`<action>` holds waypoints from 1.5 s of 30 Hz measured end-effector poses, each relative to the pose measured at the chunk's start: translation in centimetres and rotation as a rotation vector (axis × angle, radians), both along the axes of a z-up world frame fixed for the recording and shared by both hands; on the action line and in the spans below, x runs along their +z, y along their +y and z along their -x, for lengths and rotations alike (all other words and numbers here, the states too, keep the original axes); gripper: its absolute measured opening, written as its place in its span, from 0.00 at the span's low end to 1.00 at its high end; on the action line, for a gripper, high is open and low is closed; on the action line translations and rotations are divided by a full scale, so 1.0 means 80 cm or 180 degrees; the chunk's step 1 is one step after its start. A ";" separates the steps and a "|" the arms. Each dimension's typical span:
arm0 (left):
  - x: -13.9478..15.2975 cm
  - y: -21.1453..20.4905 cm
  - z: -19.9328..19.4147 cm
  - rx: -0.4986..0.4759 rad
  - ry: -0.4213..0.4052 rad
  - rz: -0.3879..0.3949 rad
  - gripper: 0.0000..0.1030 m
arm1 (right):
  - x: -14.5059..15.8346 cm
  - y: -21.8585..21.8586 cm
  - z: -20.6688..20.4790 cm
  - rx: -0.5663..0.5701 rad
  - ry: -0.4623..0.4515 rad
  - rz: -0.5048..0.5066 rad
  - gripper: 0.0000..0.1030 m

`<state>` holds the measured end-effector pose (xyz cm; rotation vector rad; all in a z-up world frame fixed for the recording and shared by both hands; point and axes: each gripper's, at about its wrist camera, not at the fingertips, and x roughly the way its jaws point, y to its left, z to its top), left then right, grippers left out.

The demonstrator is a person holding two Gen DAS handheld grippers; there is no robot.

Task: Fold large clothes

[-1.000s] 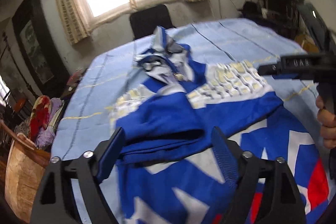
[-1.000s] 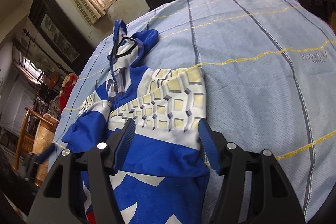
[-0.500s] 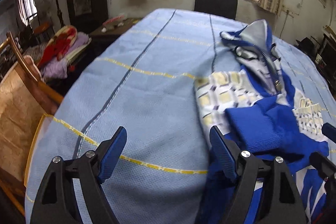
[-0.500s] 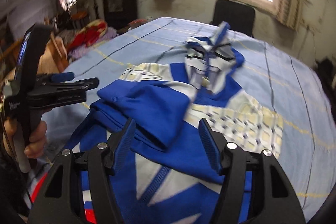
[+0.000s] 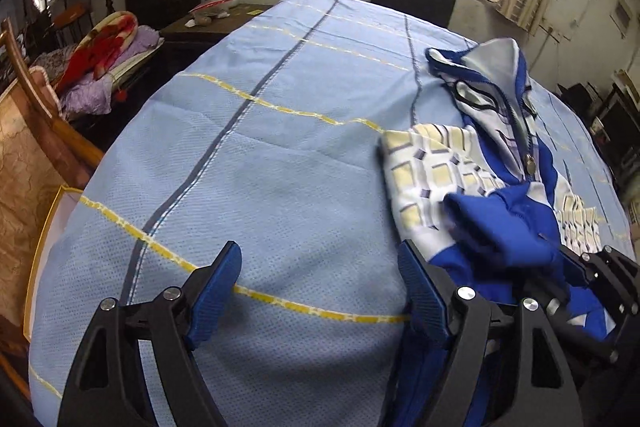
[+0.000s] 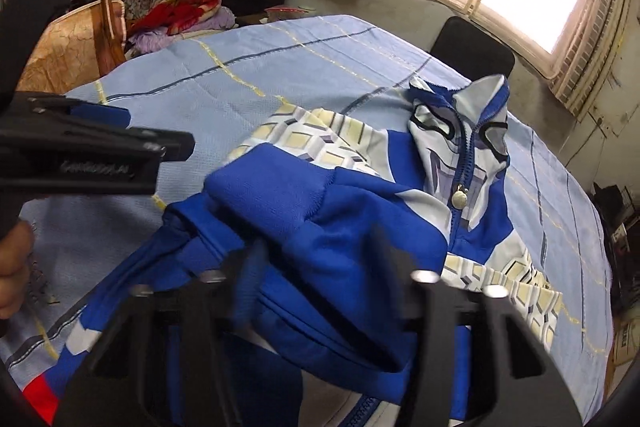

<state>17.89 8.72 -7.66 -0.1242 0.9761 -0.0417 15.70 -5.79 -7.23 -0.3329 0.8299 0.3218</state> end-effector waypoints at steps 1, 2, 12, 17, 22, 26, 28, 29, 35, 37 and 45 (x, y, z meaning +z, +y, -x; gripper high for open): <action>0.000 -0.004 0.001 -0.0018 -0.0018 -0.0044 0.78 | 0.006 -0.013 -0.001 -0.0087 0.0016 -0.0134 0.19; 0.001 -0.008 0.002 -0.0038 -0.0044 -0.0092 0.78 | 0.013 -0.028 0.001 -0.0171 0.0017 -0.0282 0.17; -0.016 -0.036 0.003 -0.0127 0.0008 -0.0511 0.78 | 0.003 -0.260 0.042 -0.1270 0.0636 -0.1828 0.61; -0.009 -0.028 0.006 0.0004 -0.0038 -0.0550 0.78 | -0.009 -0.310 0.056 -0.1482 0.0721 -0.2149 0.59; 0.029 -0.056 0.018 -0.0231 -0.0272 -0.0453 0.78 | 0.029 -0.319 0.069 -0.1652 0.0227 -0.1743 0.56; 0.047 -0.111 0.005 -0.0646 -0.0260 -0.0344 0.78 | 0.041 -0.307 0.049 -0.1352 0.0267 -0.1795 0.55; 0.043 -0.137 -0.005 -0.0808 -0.0189 -0.0323 0.78 | 0.034 -0.292 0.030 -0.1252 0.0402 -0.1747 0.54; 0.037 -0.150 -0.011 -0.0864 -0.0143 -0.0342 0.78 | 0.032 -0.288 0.024 -0.1239 0.0447 -0.1712 0.53; -0.023 -0.168 -0.037 -0.0854 0.0195 -0.0443 0.82 | -0.017 -0.278 -0.010 -0.1283 0.0896 -0.1666 0.46; -0.025 -0.166 -0.035 -0.0890 0.0093 -0.0449 0.83 | -0.024 -0.279 -0.008 -0.1259 0.0883 -0.1656 0.43; 0.011 -0.144 -0.042 -0.0744 -0.0018 -0.0277 0.82 | 0.017 -0.278 -0.022 -0.1274 0.0751 -0.1486 0.43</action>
